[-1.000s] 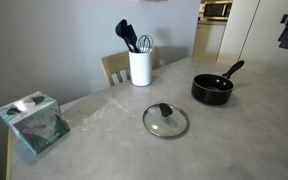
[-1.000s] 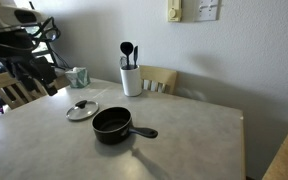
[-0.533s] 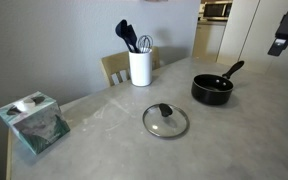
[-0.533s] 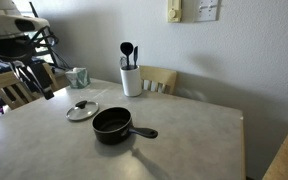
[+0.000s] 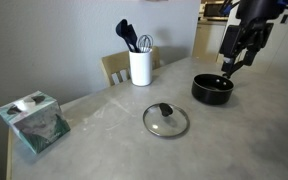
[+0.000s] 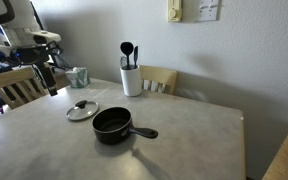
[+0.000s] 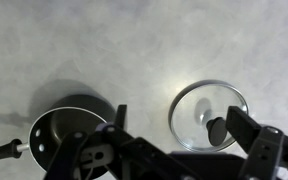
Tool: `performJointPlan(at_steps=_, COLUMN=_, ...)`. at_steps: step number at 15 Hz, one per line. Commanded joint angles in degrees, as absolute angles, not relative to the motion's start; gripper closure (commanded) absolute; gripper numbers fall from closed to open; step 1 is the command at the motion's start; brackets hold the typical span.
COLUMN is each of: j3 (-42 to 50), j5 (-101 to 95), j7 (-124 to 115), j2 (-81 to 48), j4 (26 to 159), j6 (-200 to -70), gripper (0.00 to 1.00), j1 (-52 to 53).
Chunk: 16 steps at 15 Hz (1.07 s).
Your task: Put the glass lid on top of the black pot
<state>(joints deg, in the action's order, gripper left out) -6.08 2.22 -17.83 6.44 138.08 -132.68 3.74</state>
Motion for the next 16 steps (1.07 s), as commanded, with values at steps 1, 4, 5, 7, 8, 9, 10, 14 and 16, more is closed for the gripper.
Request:
performJointPlan(at_steps=1, j3=-5.93, j5=2.27, j7=-17.82, j2=5.68, j4=137.39, j6=-132.56, gripper=0.0, j1=3.9)
performJointPlan(at_steps=4, j3=-6.77, j5=5.38, j7=-21.1, j2=6.47, j4=139.32, j6=-135.29, gripper=0.0, j1=4.97)
performJointPlan(at_steps=5, j3=-7.46, j5=6.95, j7=-23.87, j2=5.7, j4=139.58, j6=-137.85, gripper=0.0, j1=5.59)
performJointPlan(at_steps=7, j3=-8.8, j5=9.52, j7=-29.07, j2=2.8, j4=138.6, j6=-143.08, gripper=0.0, j1=6.76)
performJointPlan(at_steps=8, j3=-9.44, j5=9.8, j7=-31.14, j2=0.88, j4=137.72, j6=-145.69, gripper=0.0, j1=7.29)
performJointPlan(at_steps=9, j3=-9.91, j5=9.28, j7=-33.3, j2=-0.67, j4=137.0, j6=-147.84, gripper=0.0, j1=7.64)
performJointPlan(at_steps=10, j3=-9.93, j5=9.06, j7=-33.72, j2=-2.87, j4=136.09, j6=-149.74, gripper=0.0, j1=7.95)
performJointPlan(at_steps=14, j3=-8.53, j5=8.31, j7=-28.85, j2=-11.1, j4=130.81, j6=-151.12, gripper=0.0, j1=8.13)
performJointPlan(at_steps=16, j3=-8.21, j5=9.75, j7=-21.06, j2=-14.88, j4=126.92, j6=-149.41, gripper=0.0, j1=7.37)
